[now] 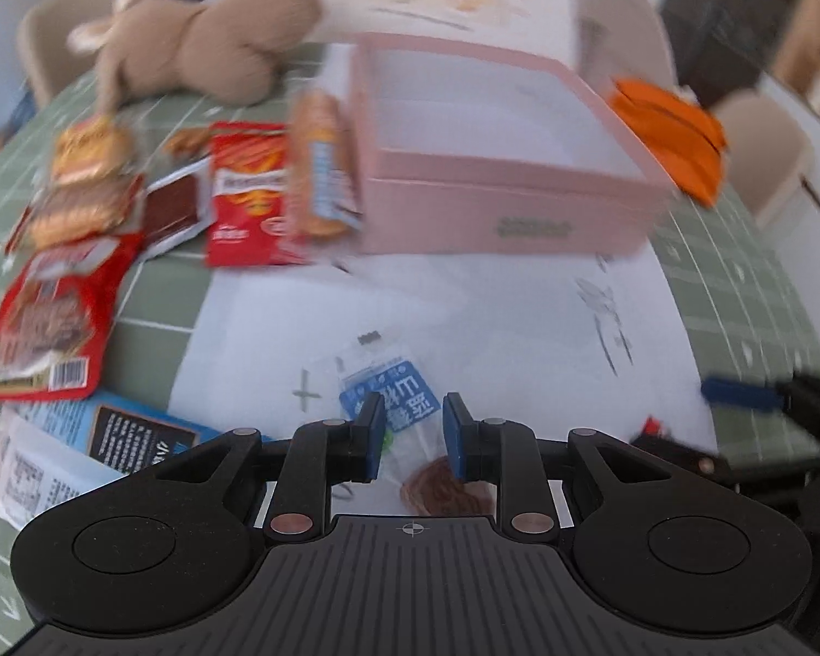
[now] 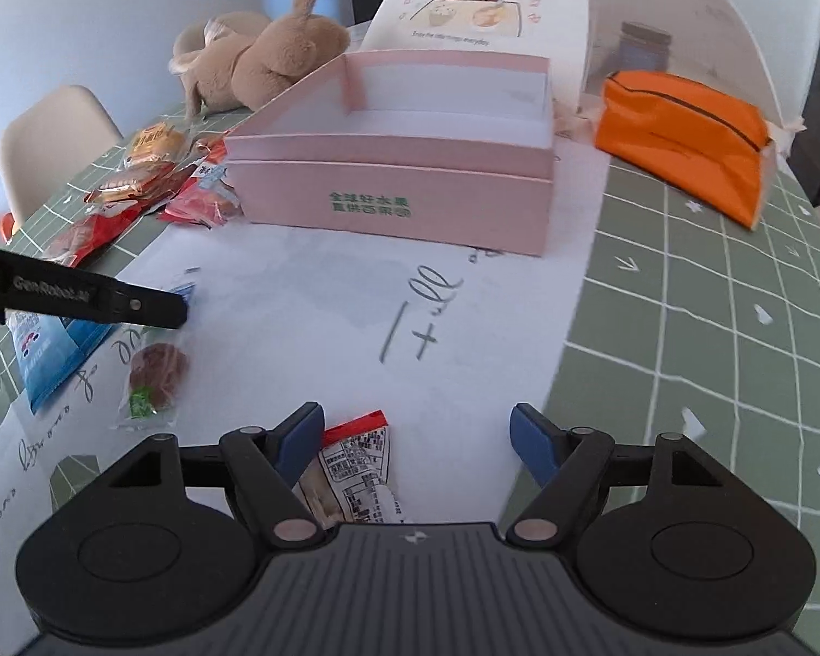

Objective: Organize snacks
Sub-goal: 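Grasp the clear cookie packet with blue label with left tool while right holds white packet, then carry both packets over the pink box and open both tools to drop them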

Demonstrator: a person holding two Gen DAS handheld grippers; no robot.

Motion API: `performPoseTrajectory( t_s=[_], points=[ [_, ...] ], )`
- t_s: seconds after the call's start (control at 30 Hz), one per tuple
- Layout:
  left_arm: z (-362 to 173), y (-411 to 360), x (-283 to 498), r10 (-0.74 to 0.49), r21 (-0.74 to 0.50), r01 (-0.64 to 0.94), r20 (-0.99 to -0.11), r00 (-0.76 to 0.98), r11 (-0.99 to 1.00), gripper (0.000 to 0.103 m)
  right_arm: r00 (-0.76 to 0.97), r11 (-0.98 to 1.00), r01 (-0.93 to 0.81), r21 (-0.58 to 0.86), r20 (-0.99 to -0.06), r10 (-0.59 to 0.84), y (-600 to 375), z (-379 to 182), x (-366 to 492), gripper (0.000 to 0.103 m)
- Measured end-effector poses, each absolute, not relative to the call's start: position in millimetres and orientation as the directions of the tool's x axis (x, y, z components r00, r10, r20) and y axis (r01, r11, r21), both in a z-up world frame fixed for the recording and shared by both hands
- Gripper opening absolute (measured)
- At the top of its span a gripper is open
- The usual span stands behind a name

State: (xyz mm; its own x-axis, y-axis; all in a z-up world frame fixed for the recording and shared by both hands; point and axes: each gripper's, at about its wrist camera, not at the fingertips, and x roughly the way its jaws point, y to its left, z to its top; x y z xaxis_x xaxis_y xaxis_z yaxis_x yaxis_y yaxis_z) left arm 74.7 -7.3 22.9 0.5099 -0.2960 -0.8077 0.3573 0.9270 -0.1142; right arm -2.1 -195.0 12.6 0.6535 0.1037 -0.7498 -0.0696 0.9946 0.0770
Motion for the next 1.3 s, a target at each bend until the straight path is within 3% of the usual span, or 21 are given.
performPoseTrajectory(
  t_s=[0.1, 0.27, 0.43, 0.53, 0.63, 0.8, 0.9, 1.1, 1.17, 1.2, 1.3],
  points=[
    [29, -2, 58, -0.261, -0.071, 0.352, -0.808, 0.529, 0.933, 0.029, 0.670, 0.996, -0.072, 0.051, -0.737, 0.086, -193, 12, -10, 0.078],
    [35, 11, 50, -0.331, -0.203, 0.299, -0.815, 0.476, 0.932, 0.029, 0.703, 0.991, -0.100, 0.084, -0.699, 0.130, -195, 22, -27, 0.079],
    [28, -21, 45, -0.276, -0.086, 0.369, -0.820, 0.501, 0.925, 0.033, 0.707, 0.993, -0.110, 0.046, -0.699, 0.111, -194, 24, -41, 0.079],
    [27, -32, 37, -0.227, 0.043, 0.428, -0.799, 0.558, 0.903, 0.051, 0.705, 0.994, -0.113, -0.001, -0.705, 0.079, -192, 22, -47, 0.079],
    [27, -28, 38, -0.150, 0.122, 0.386, -0.783, 0.604, 0.914, 0.057, 0.709, 0.994, -0.107, -0.027, -0.703, 0.058, -193, 20, -54, 0.080],
    [28, -17, 47, -0.263, -0.045, 0.390, -0.807, 0.528, 0.920, 0.054, 0.709, 0.996, -0.093, -0.020, -0.703, 0.052, -196, 18, -63, 0.081],
    [39, -22, 36, -0.290, -0.044, 0.406, -0.770, 0.568, 0.913, 0.053, 0.711, 0.995, -0.095, -0.024, -0.701, 0.051, -196, 18, -66, 0.081],
    [18, -52, 27, -0.193, 0.105, 0.470, -0.818, 0.541, 0.876, 0.052, 0.710, 0.996, -0.084, -0.013, -0.702, 0.050, -197, 16, -67, 0.082],
    [18, -50, 28, -0.237, 0.049, 0.478, -0.821, 0.519, 0.877, 0.051, 0.711, 0.996, -0.084, -0.014, -0.702, 0.050, -197, 16, -68, 0.082],
    [18, -46, 30, -0.277, -0.012, 0.472, -0.822, 0.498, 0.881, 0.057, 0.711, 0.996, -0.085, -0.016, -0.701, 0.050, -197, 16, -69, 0.082],
    [21, -36, 31, -0.294, -0.057, 0.428, -0.806, 0.513, 0.902, 0.054, 0.715, 0.996, -0.089, -0.028, -0.697, 0.044, -197, 15, -71, 0.083]
  ],
)
